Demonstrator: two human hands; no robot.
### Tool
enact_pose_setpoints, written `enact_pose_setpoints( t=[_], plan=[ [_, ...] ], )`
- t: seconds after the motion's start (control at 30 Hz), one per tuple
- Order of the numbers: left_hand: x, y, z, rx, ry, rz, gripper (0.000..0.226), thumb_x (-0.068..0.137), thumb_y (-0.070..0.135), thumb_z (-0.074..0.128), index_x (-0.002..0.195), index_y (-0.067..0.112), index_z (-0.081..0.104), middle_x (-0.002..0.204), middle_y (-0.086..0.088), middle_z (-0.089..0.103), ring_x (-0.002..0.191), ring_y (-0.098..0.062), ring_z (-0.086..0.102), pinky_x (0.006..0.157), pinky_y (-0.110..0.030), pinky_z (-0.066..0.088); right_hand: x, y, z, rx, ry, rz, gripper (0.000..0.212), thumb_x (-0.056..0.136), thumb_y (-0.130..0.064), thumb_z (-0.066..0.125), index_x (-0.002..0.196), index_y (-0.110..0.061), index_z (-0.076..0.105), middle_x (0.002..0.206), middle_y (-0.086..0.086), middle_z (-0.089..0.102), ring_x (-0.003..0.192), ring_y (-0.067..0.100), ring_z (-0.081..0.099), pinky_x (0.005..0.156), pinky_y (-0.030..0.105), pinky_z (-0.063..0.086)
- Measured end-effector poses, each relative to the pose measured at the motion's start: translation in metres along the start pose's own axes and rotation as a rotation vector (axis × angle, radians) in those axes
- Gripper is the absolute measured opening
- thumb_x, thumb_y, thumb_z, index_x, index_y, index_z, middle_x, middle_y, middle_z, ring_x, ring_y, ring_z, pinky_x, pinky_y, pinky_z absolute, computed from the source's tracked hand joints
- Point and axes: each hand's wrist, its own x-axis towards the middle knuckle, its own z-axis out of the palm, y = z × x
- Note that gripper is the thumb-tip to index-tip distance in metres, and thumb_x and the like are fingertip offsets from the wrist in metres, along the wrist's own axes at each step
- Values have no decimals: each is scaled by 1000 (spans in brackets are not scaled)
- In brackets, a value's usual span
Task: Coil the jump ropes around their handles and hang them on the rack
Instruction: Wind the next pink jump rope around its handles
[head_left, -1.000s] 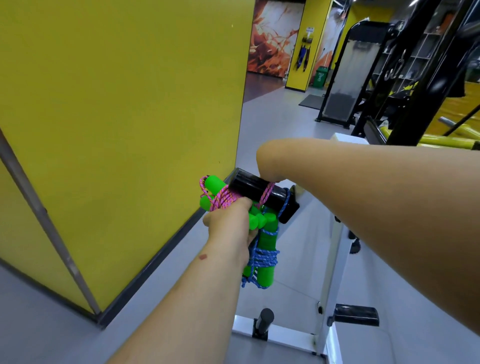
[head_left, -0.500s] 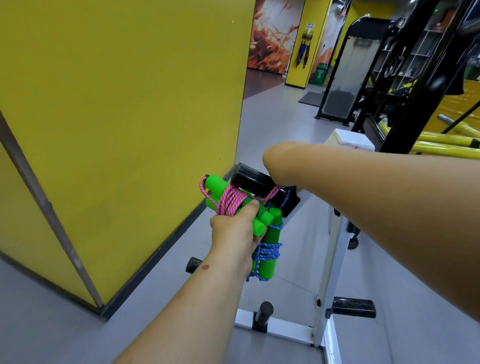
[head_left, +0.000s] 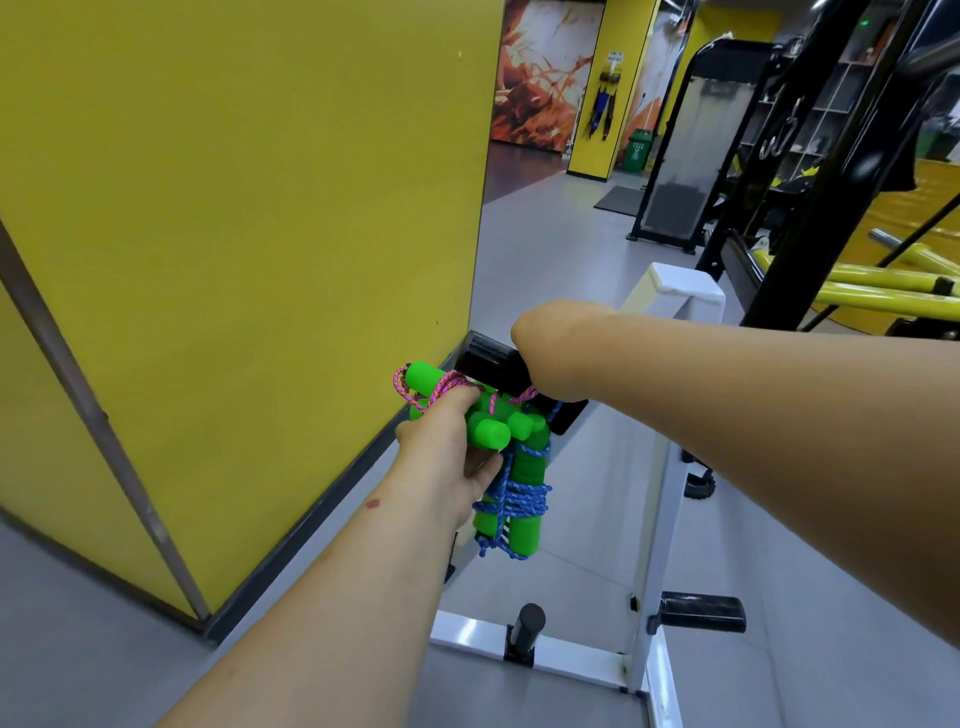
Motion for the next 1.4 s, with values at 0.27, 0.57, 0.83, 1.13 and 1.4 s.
enact_pose_setpoints(
  t=[0.27,0.57,0.83,1.13,1.4],
  plan=[
    [-1,3,-7,58,3,52,63,76,37,77,133,22,57,105,-11,75,76,-24,77,61,-32,61,-6,-1,1,31,27,20,30,89,-2,57,70,-15,37,75,4,47,61,18,43,63,35,44],
    [-7,0,-16,6,29,-17,83,60,37,80,138,23,54,106,-11,75,83,-27,76,63,-34,63,-8,-3,-2,16,27,24,36,90,-3,59,69,-15,31,74,3,44,60,17,40,66,35,44],
    [-6,-2,-30,-22,77,-59,66,87,32,73,145,22,42,105,-10,48,95,-34,65,95,-46,58,-8,-1,-1,28,28,24,35,89,-2,58,70,-15,33,74,3,44,60,18,40,66,36,44],
    [-36,15,-27,289,151,297,67,99,30,55,159,33,25,138,-3,46,86,-15,52,70,-29,36,-26,-7,1,142,195,17,16,88,-9,55,87,-15,40,78,4,47,79,28,50,58,36,40],
    [-104,47,-26,444,105,484,50,97,32,57,146,30,48,87,10,55,70,-9,52,75,-35,50,-69,-43,-6,436,339,23,16,82,-9,53,95,-15,45,79,2,48,82,30,50,51,31,32]
  ],
)
